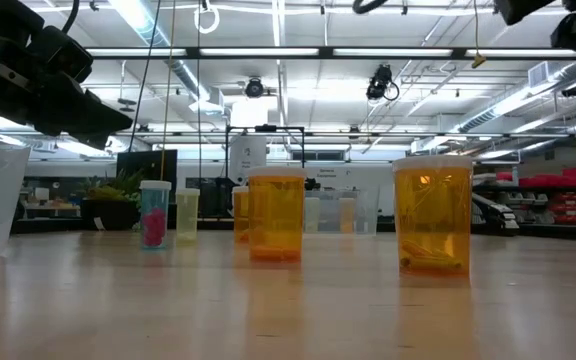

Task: Pick and place medicine bottles into bin by pill shape (circle, oval)
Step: Move the orange capsule bottle to the center of the table

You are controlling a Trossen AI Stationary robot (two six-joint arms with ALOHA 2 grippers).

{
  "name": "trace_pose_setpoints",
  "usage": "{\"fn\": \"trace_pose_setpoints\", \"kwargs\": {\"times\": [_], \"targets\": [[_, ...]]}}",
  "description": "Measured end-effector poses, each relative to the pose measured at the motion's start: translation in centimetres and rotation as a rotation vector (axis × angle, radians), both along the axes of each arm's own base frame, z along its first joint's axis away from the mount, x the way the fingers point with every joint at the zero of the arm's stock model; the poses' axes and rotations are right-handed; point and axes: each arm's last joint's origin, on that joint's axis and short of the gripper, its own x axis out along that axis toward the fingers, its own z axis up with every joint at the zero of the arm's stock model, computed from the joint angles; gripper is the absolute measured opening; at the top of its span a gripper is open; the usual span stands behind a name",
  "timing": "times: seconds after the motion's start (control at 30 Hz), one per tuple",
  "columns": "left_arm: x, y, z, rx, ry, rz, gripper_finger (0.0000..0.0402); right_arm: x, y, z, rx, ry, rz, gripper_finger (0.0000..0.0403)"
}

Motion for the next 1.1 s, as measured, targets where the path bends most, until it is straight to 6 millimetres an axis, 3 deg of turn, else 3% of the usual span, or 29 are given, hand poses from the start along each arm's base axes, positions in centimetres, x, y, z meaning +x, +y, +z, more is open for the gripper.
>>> {"fn": "trace_pose_setpoints", "kwargs": {"times": [0.37,0.7,1.1], "targets": [[0.0,0.0,0.0,0.0,0.0,0.0,0.0035,-2.8,-0.9,2.6,-0.058,-0.118,-0.091,0.0259],[0.0,0.0,0.0,0.0,0.001,0.0,0.0033,-4.4,-1.7,-1.2,-0.061,0.058,-0.141,0.0259],[0.0,0.0,0.0,0.0,0.0,0.0,0.003,-4.5,-1.6,-1.2,0.045,-0.003,-0.194,0.0259]]}}
